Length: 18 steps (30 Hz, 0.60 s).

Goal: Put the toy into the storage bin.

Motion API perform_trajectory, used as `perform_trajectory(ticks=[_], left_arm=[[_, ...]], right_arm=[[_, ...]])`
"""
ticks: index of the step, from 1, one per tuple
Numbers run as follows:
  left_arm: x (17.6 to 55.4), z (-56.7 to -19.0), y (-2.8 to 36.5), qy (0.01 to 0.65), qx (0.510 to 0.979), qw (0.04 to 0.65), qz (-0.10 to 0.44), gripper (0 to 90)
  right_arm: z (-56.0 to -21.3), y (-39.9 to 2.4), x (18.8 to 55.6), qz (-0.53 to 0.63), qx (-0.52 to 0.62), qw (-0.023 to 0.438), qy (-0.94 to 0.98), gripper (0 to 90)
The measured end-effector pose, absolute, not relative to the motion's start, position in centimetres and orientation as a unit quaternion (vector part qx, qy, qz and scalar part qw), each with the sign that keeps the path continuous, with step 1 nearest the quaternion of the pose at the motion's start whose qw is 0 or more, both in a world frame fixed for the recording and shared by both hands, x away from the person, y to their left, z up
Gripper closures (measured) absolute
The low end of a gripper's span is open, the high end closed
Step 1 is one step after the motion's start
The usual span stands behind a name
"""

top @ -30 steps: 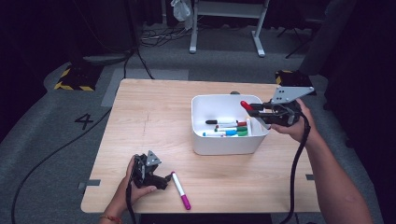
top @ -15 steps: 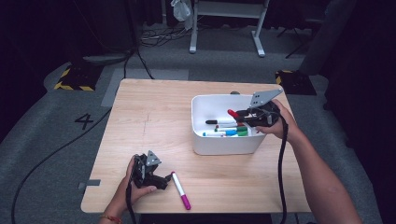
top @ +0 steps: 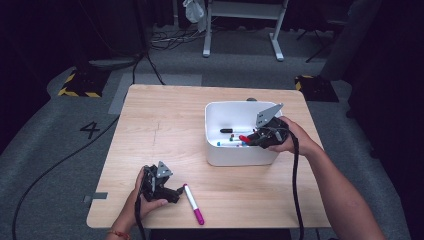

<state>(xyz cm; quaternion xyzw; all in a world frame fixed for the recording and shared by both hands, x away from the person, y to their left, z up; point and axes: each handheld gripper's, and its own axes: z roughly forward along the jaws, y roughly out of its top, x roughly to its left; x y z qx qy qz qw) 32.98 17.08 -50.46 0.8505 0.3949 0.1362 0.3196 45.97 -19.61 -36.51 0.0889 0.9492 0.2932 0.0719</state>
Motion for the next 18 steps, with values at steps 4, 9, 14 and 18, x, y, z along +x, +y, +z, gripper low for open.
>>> perform_trajectory(ticks=[4,9,14,18], left_arm=[[32.98,-50.46,17.08,0.395,0.851,0.32,0.136,0.0],[32.98,-50.46,17.08,0.395,0.851,0.32,0.136,0.0],[32.98,-50.46,17.08,0.395,0.851,0.32,0.136,0.0],[32.98,-50.46,17.07,0.395,0.85,0.32,0.136,0.0]], right_arm=[[-36.57,-19.5,46.02,0.287,0.102,0.074,0.95,74.1],[-36.54,-19.69,46.1,0.294,0.115,0.078,0.945,66.0],[-36.49,-19.98,46.09,0.304,0.133,0.093,0.939,57.9],[-36.14,-20.42,45.74,0.327,0.147,0.108,0.927,52.2]])
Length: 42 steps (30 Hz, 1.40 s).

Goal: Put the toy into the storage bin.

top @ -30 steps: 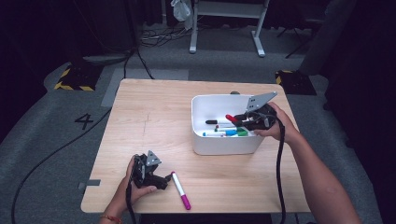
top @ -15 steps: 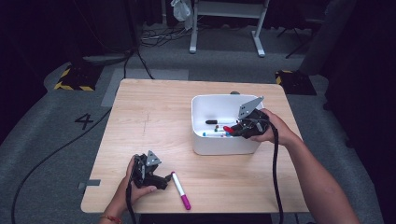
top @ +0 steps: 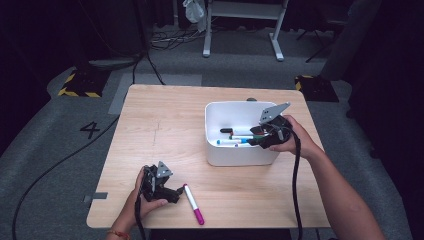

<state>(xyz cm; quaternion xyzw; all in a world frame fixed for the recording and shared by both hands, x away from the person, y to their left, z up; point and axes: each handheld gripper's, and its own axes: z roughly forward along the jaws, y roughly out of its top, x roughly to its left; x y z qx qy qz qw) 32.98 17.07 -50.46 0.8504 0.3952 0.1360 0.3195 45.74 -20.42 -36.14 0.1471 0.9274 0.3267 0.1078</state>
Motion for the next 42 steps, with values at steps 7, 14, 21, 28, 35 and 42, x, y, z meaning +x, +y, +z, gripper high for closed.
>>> perform_trajectory(ticks=[7,14,21,28,35,42], left_arm=[[33.0,-50.5,17.1,0.395,0.851,0.32,0.136,0.0],[33.0,-50.5,17.1,0.395,0.851,0.319,0.136,0.0],[33.0,-50.5,17.1,0.395,0.851,0.319,0.136,0.0],[33.0,-50.5,17.1,0.395,0.851,0.32,0.136,0.0],[33.0,-50.5,17.1,0.395,0.851,0.32,0.136,0.0],[33.0,-50.5,17.1,0.395,0.851,0.319,0.136,0.0]], right_arm=[[-34.5,-21.6,43.9,0.398,0.167,0.133,0.892,42.5],[-33.3,-22.0,41.0,0.435,0.162,0.155,0.872,36.5],[-33.5,-21.3,38.2,0.462,0.134,0.142,0.865,33.6],[-37.4,-19.5,35.7,0.465,0.121,0.116,0.869,32.9],[-42.3,-16.3,34.3,0.435,0.105,0.07,0.892,30.8],[-45.4,-12.6,32.6,0.422,0.078,0.03,0.903,30.8]])
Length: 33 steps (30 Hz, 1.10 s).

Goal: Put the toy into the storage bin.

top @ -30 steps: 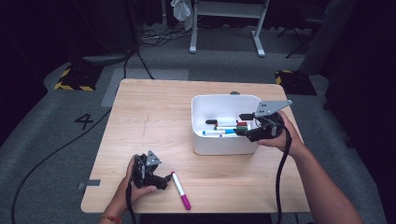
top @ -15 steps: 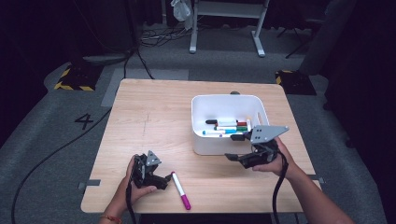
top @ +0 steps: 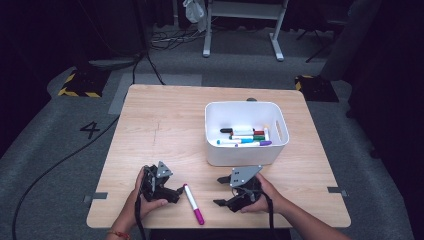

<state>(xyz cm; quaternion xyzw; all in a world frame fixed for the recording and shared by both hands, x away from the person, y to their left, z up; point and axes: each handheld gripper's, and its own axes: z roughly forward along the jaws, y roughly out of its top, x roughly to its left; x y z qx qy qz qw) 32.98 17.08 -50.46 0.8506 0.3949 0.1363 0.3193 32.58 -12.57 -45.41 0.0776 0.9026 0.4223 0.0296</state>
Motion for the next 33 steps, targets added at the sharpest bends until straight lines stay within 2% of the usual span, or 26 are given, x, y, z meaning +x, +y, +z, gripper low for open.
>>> perform_trajectory(ticks=[15,20,23,28,33], left_arm=[[33.0,-50.5,17.1,0.394,0.851,0.319,0.137,0.1],[33.0,-50.5,17.1,0.396,0.85,0.32,0.136,0.1],[33.0,-50.5,17.1,0.395,0.85,0.319,0.138,0.1],[33.0,-50.5,17.1,0.395,0.85,0.319,0.138,0.1],[33.0,-50.5,17.1,0.395,0.85,0.319,0.138,0.1]], right_arm=[[-49.1,-7.1,29.8,0.405,0.059,-0.007,0.913,28.2],[-50.0,-6.7,30.0,0.389,0.073,0.019,0.918,30.1],[-50.0,-7.4,30.7,0.389,0.091,0.039,0.916,39.6],[-50.0,-9.1,32.4,0.4,0.123,0.05,0.907,61.5],[-50.0,-10.4,33.9,0.405,0.117,0.051,0.906,74.4]])
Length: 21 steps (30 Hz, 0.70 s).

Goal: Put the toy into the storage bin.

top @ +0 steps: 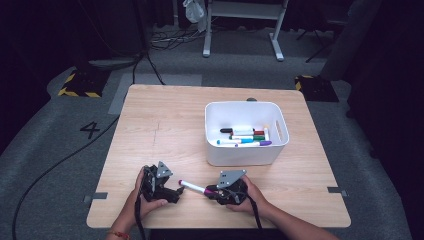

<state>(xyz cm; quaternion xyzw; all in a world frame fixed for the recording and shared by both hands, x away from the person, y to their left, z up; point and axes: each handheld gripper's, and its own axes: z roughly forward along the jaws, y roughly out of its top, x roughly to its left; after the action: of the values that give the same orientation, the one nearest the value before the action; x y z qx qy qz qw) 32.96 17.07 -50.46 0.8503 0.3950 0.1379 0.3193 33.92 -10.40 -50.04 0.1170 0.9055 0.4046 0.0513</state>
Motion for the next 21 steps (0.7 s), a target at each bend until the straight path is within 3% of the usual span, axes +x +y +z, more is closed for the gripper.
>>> perform_trajectory(ticks=[12,21], left_arm=[[33.0,-50.5,17.1,0.395,0.85,0.32,0.137,0.1],[33.0,-50.4,17.1,0.393,0.852,0.319,0.135,0.0]], right_arm=[[-49.5,-12.9,35.6,0.391,0.112,0.051,0.912,75.6],[-47.2,-15.0,35.8,0.402,0.094,0.063,0.909,75.6]])
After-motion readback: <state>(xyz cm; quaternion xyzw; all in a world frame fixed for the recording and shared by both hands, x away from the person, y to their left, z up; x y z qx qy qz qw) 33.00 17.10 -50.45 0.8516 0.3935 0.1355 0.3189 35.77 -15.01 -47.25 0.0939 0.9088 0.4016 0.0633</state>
